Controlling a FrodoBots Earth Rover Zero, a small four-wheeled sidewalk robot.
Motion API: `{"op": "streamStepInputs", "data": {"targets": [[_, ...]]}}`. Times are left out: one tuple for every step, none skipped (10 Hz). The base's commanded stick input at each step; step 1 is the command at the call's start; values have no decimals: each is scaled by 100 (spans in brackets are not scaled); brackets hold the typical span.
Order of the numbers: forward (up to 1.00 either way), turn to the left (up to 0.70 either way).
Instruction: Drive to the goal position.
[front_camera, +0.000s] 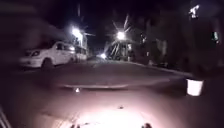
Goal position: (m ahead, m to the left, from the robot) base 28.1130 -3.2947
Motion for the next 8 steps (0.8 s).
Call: {"op": "streamStepInputs", "data": {"targets": [[70,0],[70,0],[70,0],[70,0],[70,0],[70,0],[70,0],[70,0]]}}
